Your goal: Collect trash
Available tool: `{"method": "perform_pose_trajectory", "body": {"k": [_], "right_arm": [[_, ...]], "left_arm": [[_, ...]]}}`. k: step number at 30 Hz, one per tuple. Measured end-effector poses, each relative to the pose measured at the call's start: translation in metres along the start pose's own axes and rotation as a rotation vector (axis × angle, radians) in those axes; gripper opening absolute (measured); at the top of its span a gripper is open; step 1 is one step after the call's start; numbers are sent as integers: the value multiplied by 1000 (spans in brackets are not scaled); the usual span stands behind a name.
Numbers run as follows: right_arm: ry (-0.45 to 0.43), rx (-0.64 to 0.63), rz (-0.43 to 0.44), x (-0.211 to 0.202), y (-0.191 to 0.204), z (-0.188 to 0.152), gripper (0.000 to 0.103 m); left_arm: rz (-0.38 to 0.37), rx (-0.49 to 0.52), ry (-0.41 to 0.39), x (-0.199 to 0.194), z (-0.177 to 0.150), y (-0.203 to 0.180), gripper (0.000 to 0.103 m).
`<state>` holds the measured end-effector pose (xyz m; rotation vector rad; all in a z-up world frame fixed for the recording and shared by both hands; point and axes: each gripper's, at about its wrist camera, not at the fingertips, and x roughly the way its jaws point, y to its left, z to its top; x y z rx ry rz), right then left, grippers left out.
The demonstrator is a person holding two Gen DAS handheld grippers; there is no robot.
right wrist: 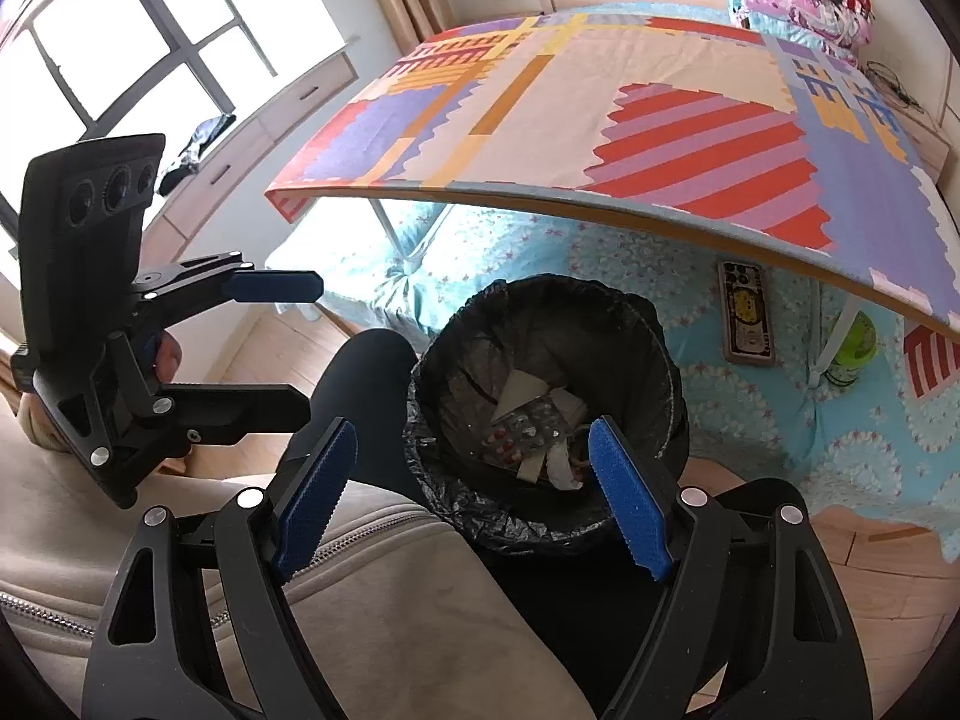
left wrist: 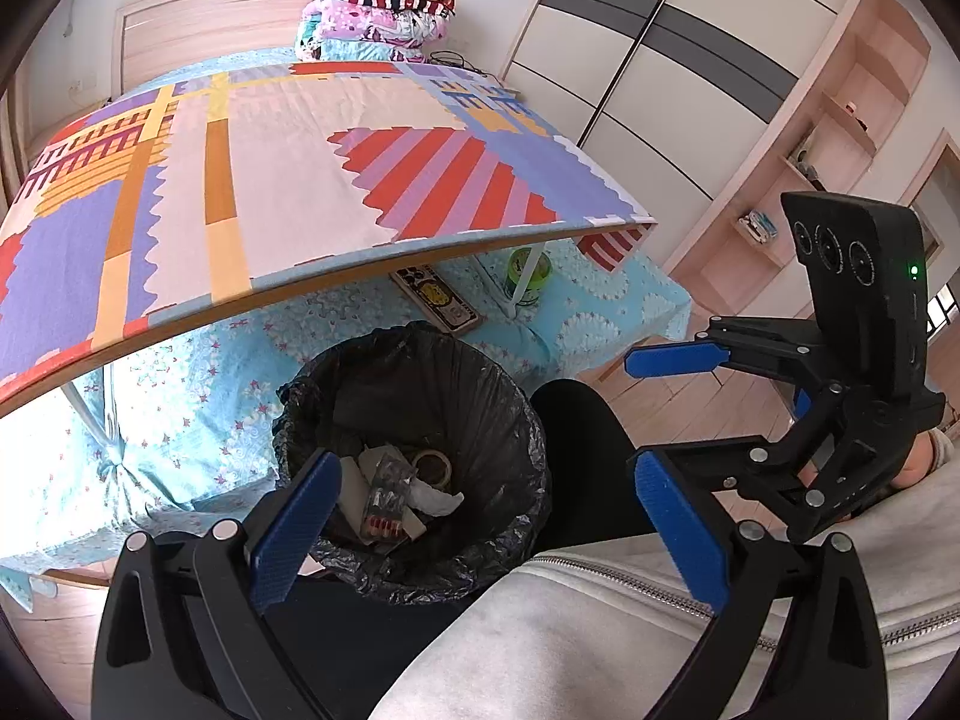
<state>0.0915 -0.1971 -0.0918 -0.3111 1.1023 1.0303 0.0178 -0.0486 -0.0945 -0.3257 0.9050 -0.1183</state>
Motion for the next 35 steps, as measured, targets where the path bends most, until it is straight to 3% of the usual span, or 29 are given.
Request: {"method": "perform_pose_trajectory", "body": {"k": [35], "right_arm": [[9, 1, -8, 4, -1, -1, 80]], "left_arm": [[0, 3, 12, 6, 0, -2, 95]]}}
